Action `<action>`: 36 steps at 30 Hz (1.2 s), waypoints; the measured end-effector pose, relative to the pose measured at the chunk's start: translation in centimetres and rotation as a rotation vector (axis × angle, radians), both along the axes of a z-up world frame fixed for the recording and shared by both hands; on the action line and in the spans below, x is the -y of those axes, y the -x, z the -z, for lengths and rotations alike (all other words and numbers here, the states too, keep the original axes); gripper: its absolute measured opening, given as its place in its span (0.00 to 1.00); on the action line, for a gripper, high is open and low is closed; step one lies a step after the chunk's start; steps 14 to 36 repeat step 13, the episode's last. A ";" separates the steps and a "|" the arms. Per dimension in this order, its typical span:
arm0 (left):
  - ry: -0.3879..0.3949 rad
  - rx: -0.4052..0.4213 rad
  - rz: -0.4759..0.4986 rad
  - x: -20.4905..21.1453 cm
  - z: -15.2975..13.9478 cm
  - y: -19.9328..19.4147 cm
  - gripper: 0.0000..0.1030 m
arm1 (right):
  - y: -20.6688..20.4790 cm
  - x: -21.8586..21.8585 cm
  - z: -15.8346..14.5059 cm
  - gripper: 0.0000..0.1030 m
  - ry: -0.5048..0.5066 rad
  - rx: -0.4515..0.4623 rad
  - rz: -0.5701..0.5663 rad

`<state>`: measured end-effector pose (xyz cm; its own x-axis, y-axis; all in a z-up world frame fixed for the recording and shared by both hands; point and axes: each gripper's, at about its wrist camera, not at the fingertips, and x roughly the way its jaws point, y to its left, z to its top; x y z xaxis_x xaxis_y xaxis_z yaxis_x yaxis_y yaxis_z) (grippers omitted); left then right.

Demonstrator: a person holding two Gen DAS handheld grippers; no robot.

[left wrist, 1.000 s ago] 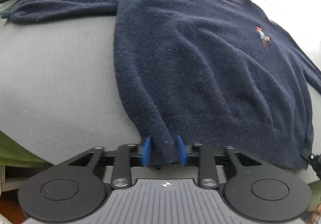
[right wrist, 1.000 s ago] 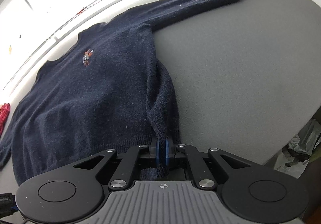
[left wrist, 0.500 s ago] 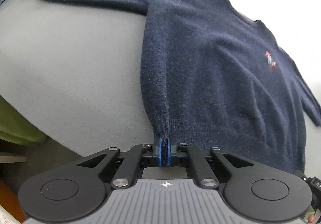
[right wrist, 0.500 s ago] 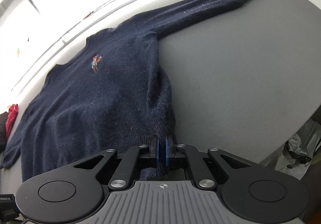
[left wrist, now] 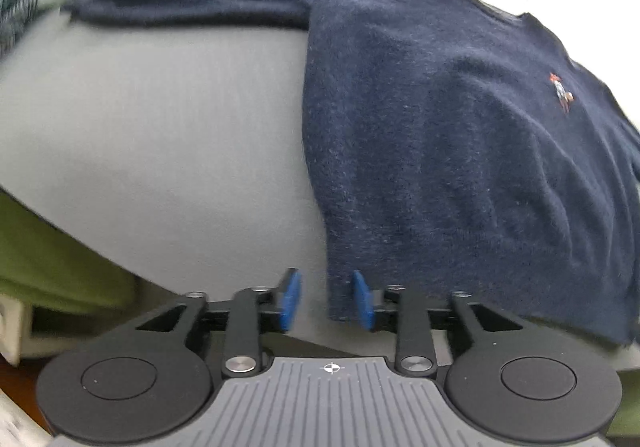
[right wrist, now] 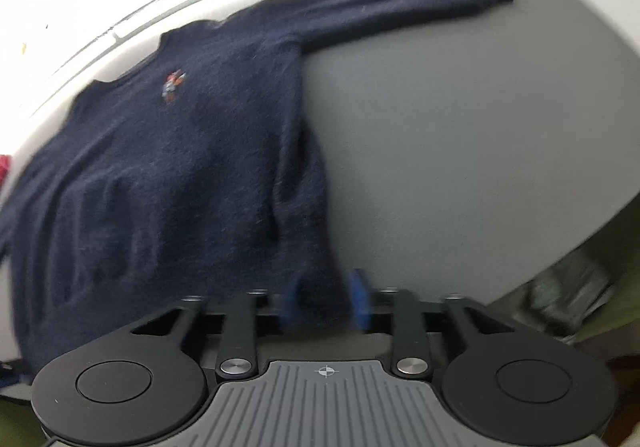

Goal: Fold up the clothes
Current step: 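Close both tools on the sweater hem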

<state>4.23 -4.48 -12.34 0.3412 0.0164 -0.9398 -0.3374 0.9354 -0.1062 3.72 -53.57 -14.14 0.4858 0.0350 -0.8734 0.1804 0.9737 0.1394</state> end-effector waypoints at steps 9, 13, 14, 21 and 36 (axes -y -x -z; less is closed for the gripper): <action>-0.114 0.091 0.111 2.7 -1.6 -0.4 1.00 | 0.7 -2.0 -1.1 0.83 -0.058 0.054 -0.068; -0.076 0.089 0.126 3.2 -2.1 -0.7 1.00 | 0.4 -2.6 -1.4 0.83 -0.088 0.056 -0.080; -0.076 0.089 0.126 3.2 -2.1 -0.7 1.00 | 0.4 -2.6 -1.4 0.83 -0.088 0.056 -0.080; -0.076 0.089 0.126 3.2 -2.1 -0.7 1.00 | 0.4 -2.6 -1.4 0.83 -0.088 0.056 -0.080; -0.076 0.089 0.126 3.2 -2.1 -0.7 1.00 | 0.4 -2.6 -1.4 0.83 -0.088 0.056 -0.080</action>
